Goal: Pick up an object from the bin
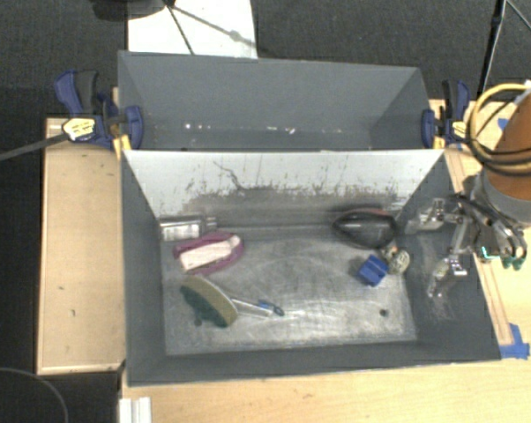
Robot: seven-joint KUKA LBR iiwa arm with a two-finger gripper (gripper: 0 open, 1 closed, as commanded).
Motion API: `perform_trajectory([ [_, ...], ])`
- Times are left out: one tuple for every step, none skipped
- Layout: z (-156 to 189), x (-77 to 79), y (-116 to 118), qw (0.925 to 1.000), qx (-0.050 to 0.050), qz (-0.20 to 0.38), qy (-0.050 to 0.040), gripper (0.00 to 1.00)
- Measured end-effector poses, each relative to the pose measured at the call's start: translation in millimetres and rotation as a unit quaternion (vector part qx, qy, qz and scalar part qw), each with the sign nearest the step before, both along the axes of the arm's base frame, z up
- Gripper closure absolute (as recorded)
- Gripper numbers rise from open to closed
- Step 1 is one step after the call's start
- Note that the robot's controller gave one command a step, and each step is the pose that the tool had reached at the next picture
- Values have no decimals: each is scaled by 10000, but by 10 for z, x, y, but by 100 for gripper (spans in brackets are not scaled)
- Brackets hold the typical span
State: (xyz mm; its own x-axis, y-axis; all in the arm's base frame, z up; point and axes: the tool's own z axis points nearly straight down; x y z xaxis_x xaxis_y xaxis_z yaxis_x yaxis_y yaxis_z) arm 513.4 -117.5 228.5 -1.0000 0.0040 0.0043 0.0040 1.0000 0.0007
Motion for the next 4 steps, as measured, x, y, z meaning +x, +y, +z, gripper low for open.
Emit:
perform_trajectory([
  [-1435, -94, 335, 9992, 2, 400, -42, 0],
  [-1559, -260, 155, 9994, 6, -337, -66, 0],
  [-1552, -157, 672, 9848, -16, 1733, -93, 0],
  [-1562, -214, 207, 9887, -7, 1495, -80, 0],
])
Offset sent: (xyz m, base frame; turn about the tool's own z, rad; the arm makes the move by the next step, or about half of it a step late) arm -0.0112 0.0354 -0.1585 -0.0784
